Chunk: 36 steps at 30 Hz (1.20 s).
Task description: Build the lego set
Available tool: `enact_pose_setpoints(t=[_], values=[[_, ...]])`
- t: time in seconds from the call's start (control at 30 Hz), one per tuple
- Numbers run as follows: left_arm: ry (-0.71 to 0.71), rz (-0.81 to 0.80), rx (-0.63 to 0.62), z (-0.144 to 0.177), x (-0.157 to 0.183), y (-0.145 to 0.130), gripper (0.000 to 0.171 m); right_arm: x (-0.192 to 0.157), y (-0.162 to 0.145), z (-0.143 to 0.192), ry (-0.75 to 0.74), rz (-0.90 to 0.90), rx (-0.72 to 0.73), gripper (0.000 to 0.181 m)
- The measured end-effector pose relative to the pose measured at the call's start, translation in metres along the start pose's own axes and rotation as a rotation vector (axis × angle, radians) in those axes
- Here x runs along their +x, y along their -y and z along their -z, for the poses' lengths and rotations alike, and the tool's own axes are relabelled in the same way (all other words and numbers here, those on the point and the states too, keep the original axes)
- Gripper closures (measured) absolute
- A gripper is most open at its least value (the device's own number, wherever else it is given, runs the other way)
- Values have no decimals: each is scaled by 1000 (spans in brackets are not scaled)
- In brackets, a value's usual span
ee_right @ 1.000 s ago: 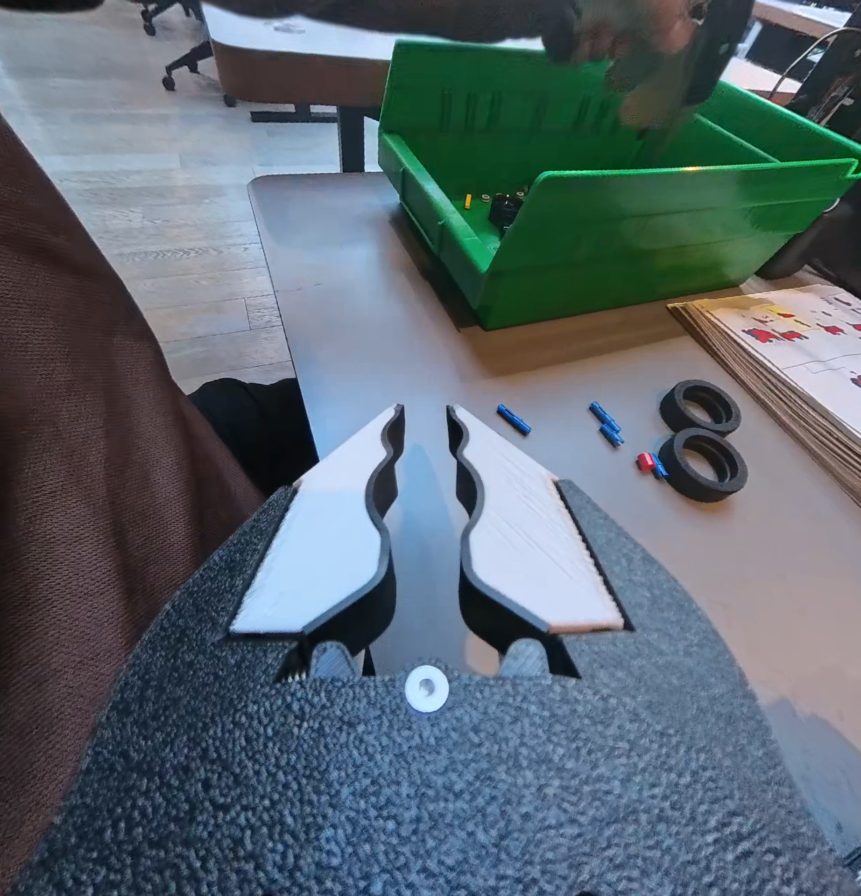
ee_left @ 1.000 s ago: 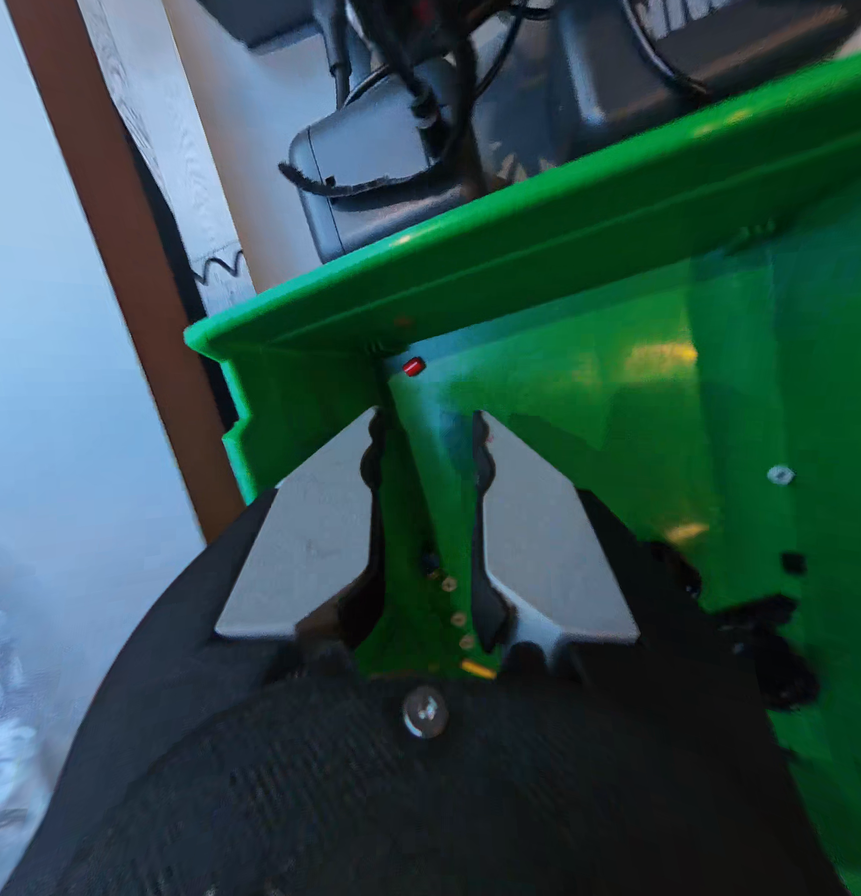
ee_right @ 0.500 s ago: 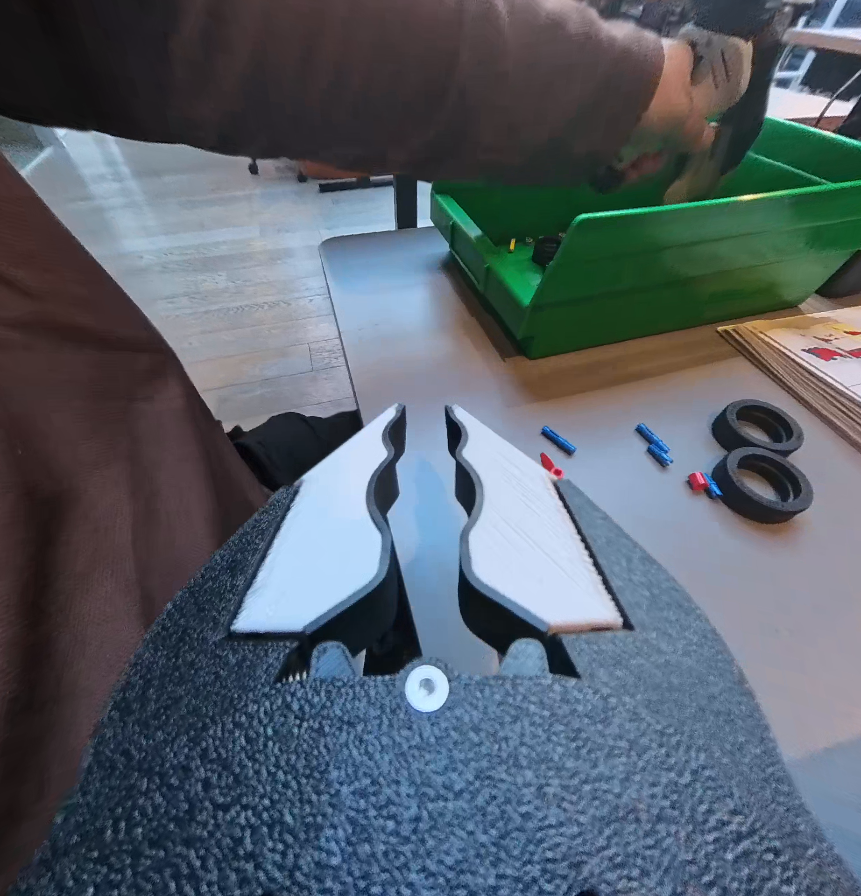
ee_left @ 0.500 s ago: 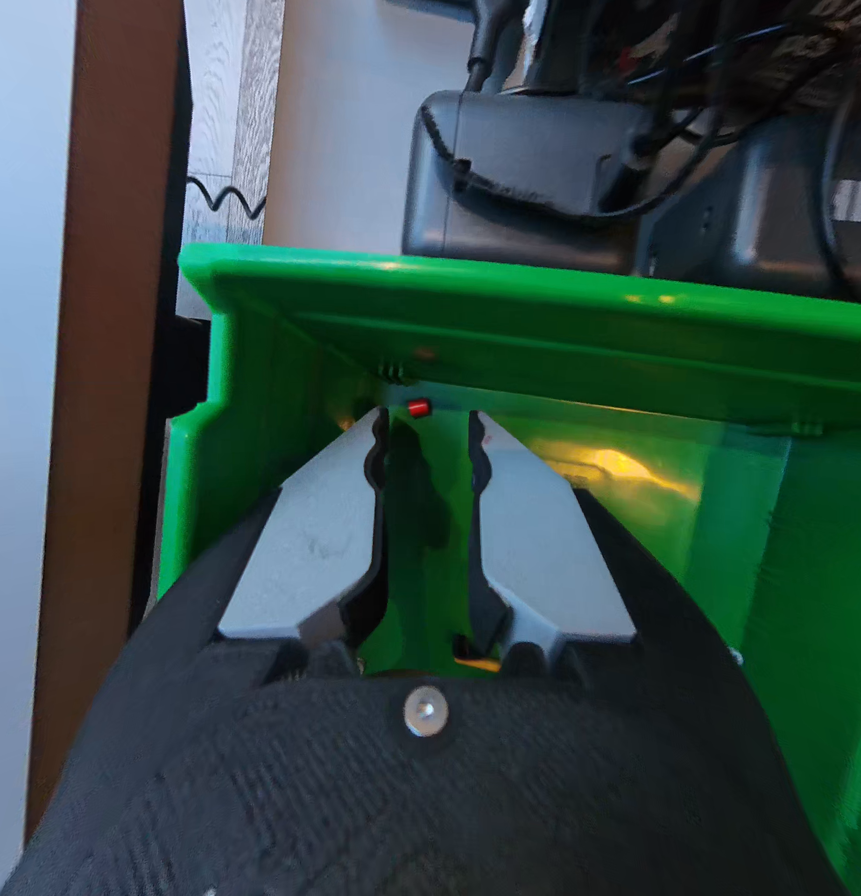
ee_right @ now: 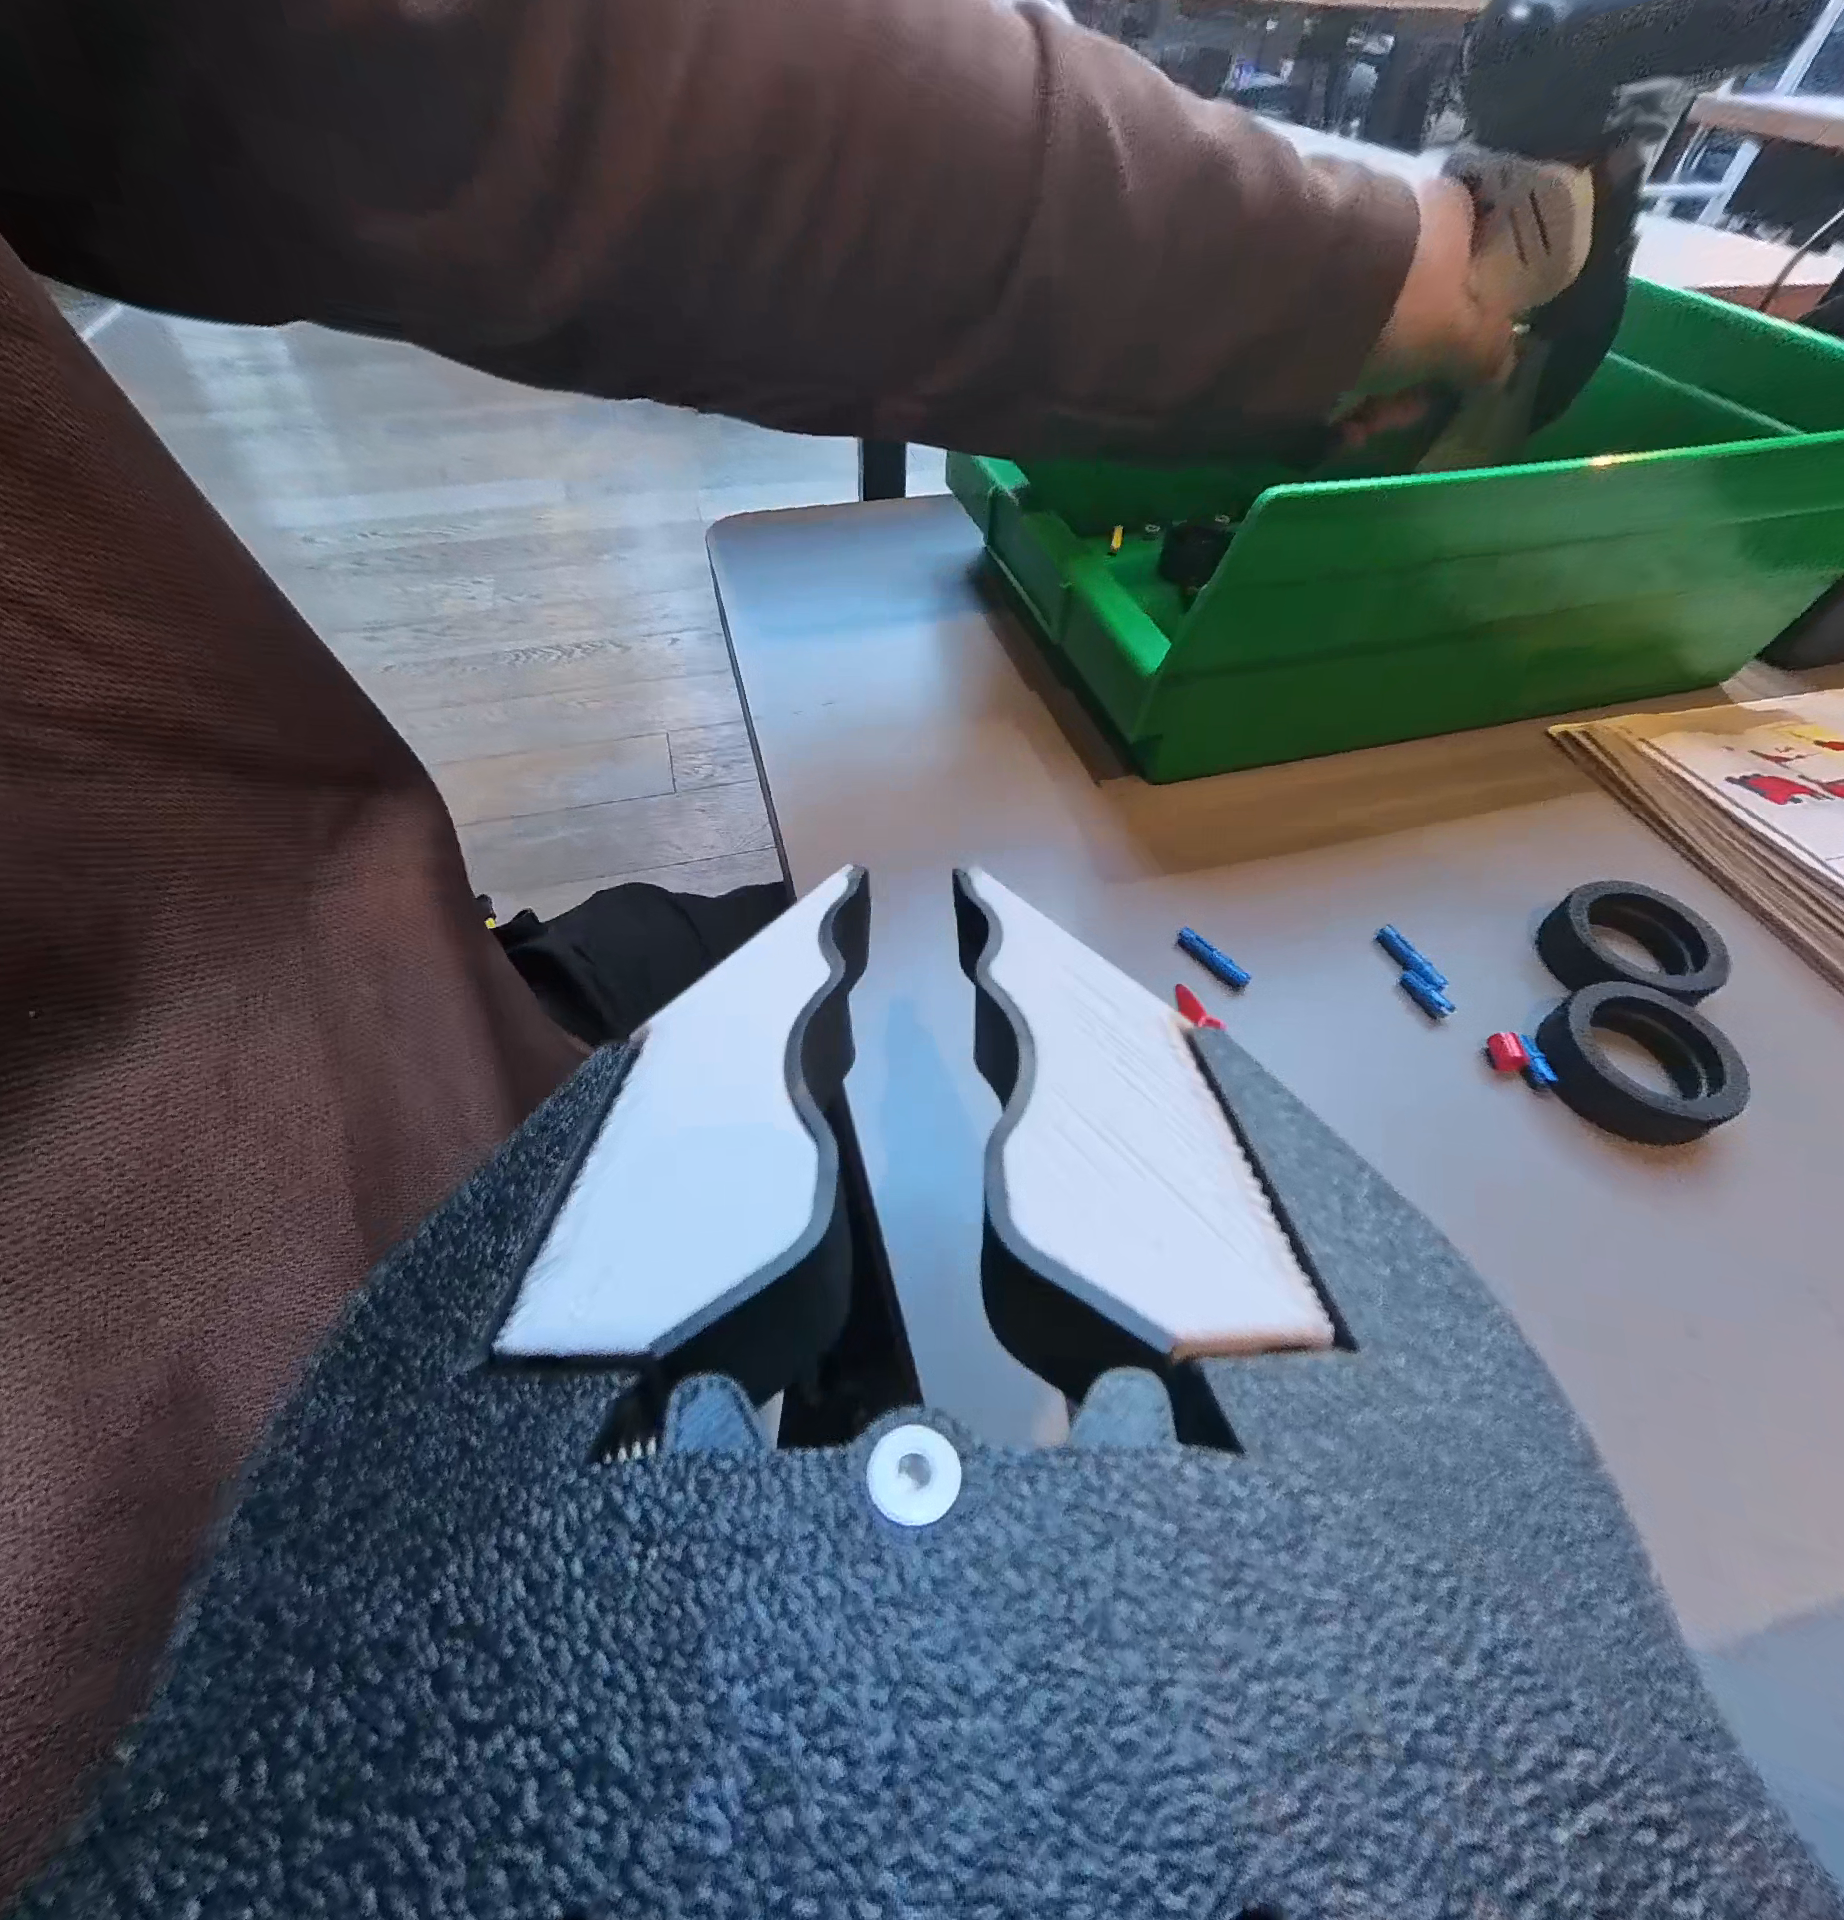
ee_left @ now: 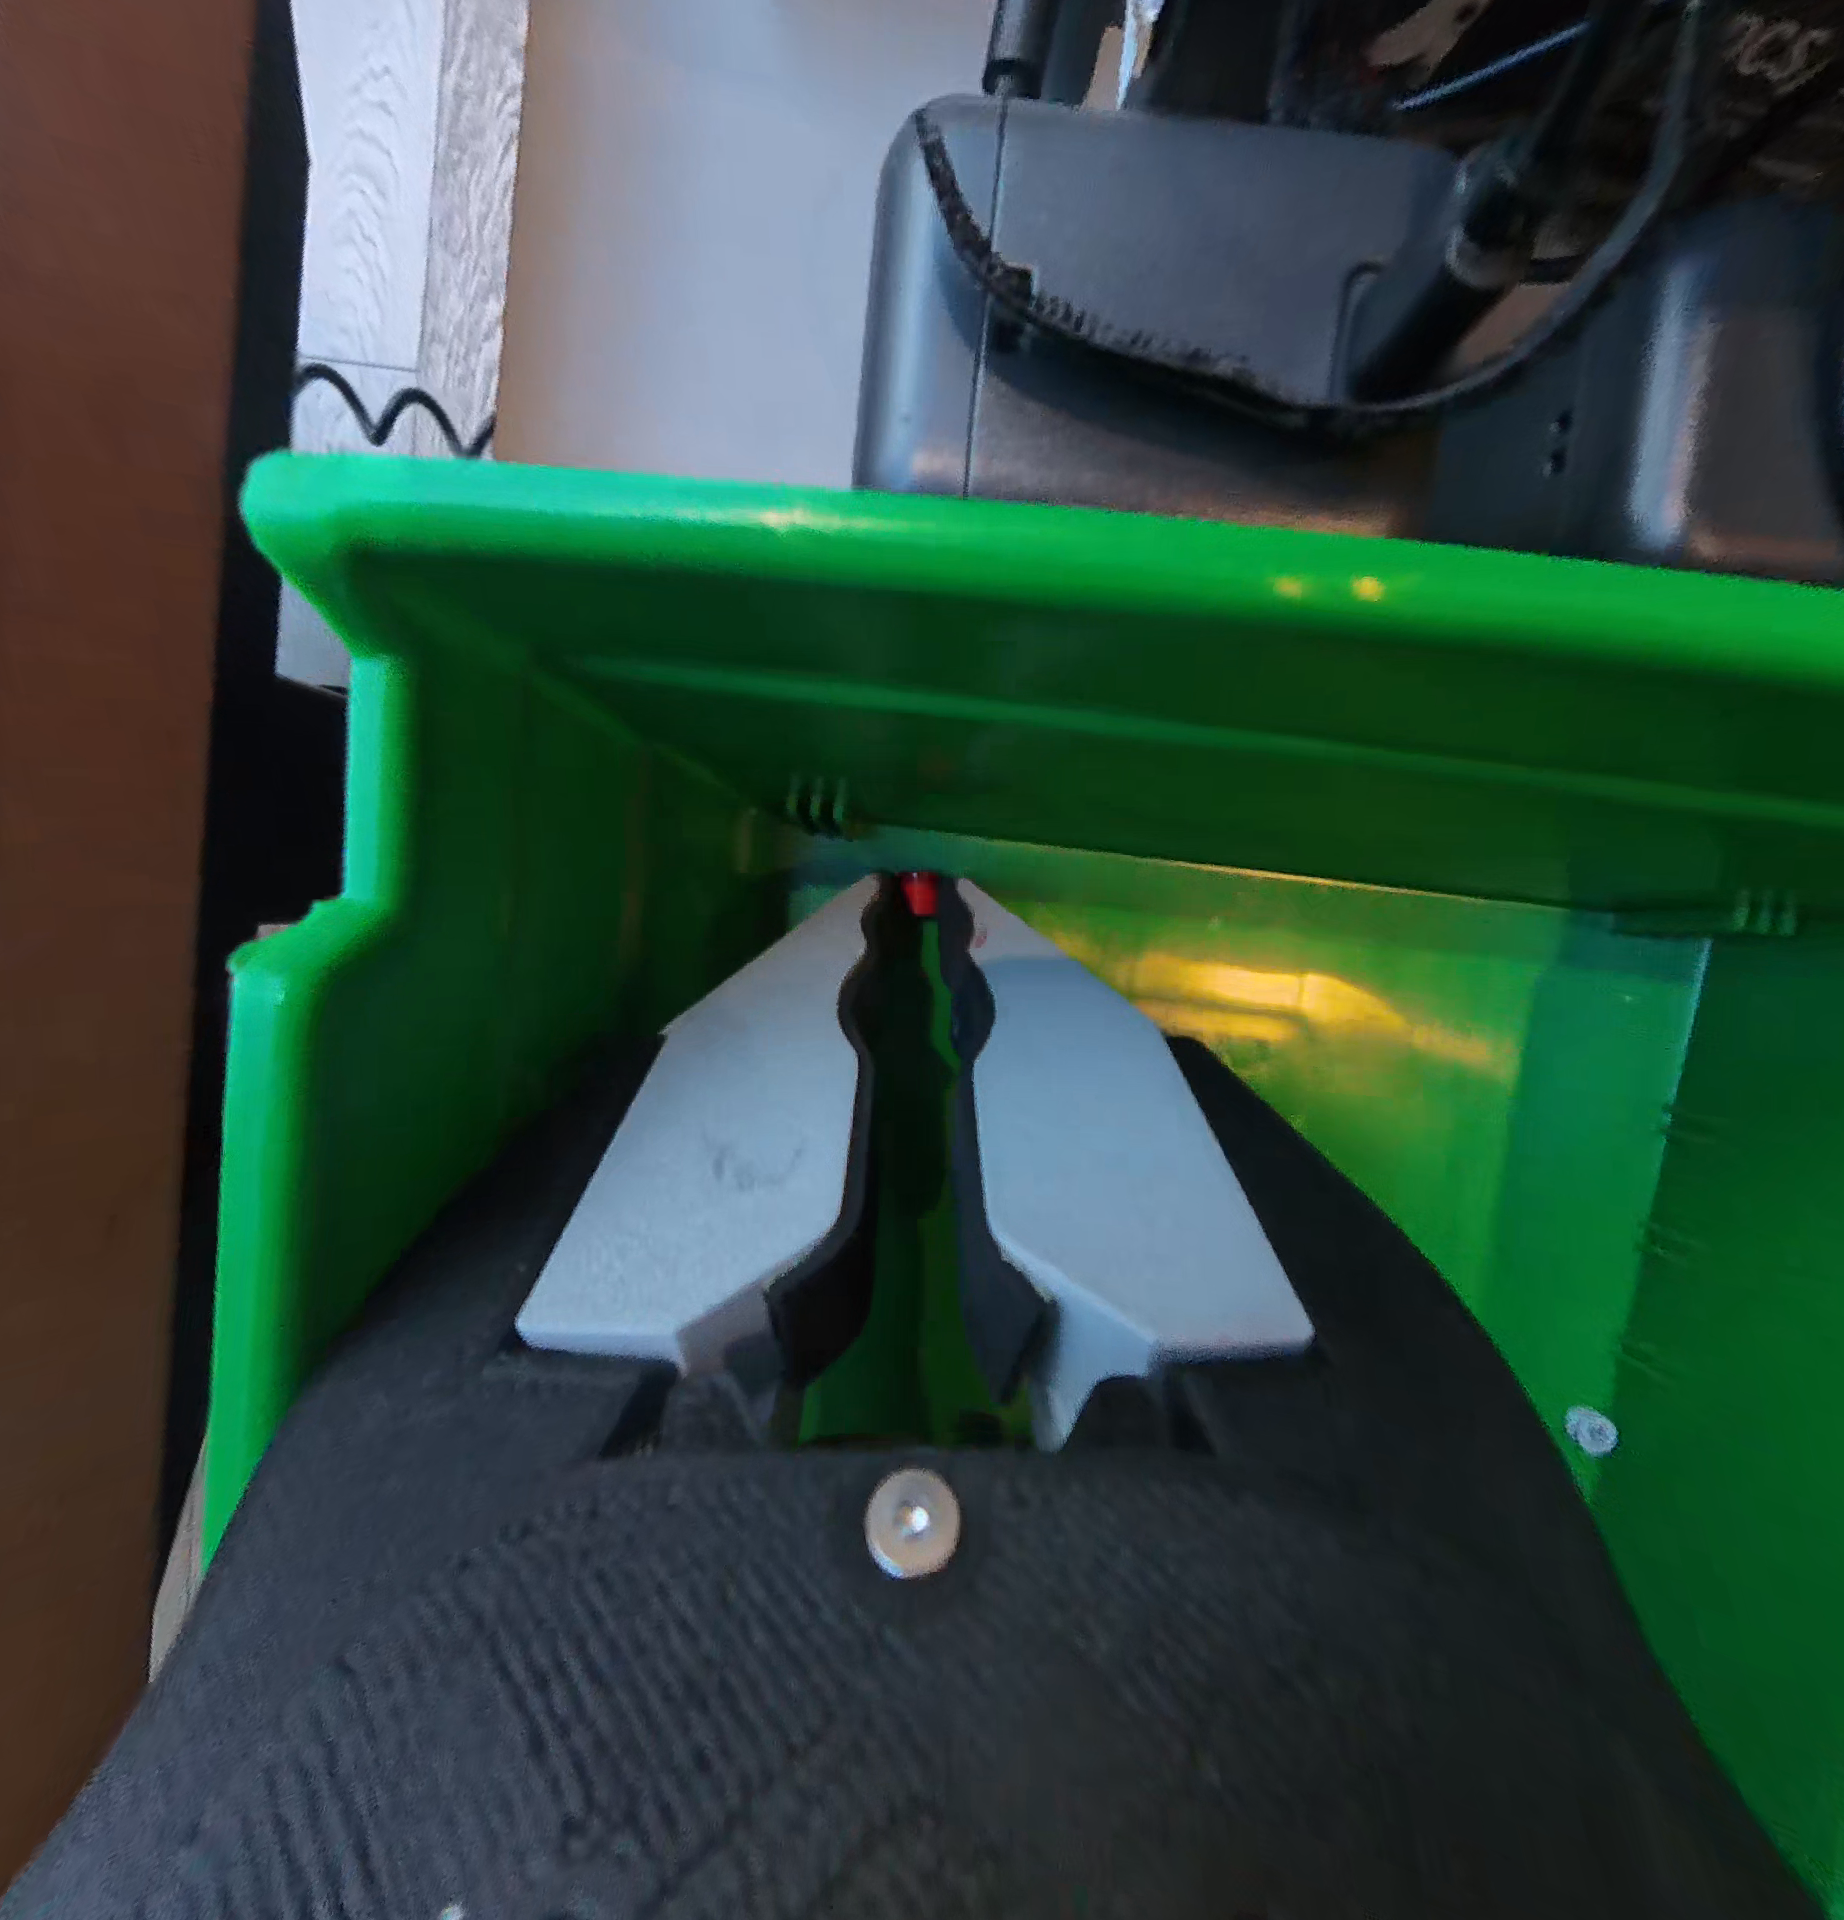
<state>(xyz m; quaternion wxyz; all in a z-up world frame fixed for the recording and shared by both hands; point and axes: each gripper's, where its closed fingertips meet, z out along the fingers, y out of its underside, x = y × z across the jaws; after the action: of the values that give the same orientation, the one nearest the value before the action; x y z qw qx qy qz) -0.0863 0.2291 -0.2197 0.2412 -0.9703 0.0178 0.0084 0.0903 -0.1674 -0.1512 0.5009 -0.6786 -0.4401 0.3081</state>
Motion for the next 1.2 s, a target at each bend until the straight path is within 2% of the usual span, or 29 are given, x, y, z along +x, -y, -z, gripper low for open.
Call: enact_pose_setpoints(t=[0.1,0.17,0.23,0.3,0.37,0.47,0.57,0.67,0.9,0.97,1.2], values=[[-65,-18,6,13,9,-3,166,-2,-4,-3,6,3,-18,166],[-144,-55,30,36,24,-5,166,-3,-6,-4,5,9,-23,166],[-234,-140,124,74,48,-2,166,-4,-7,-5,7,6,-27,166],[-378,-277,225,124,88,-8,166,-4,-8,-7,11,-3,-30,166],[-497,-455,272,169,134,-31,167,-4,-11,-9,15,-9,-38,166],[-573,-724,147,198,192,-95,167,-5,-12,-11,14,-3,-48,166],[-572,-870,1,195,230,-158,166,-5,-10,-10,5,8,-49,167],[-554,-909,-51,183,251,-189,167,-5,-10,-8,-3,11,-49,167],[-490,-923,-130,149,263,-223,166,-5,-6,-5,-3,18,-38,167],[-437,-941,-139,137,258,-227,166,-6,-5,-4,0,19,-33,167],[-389,-902,-111,119,251,-228,166,-9,-6,-5,12,12,-32,167]])
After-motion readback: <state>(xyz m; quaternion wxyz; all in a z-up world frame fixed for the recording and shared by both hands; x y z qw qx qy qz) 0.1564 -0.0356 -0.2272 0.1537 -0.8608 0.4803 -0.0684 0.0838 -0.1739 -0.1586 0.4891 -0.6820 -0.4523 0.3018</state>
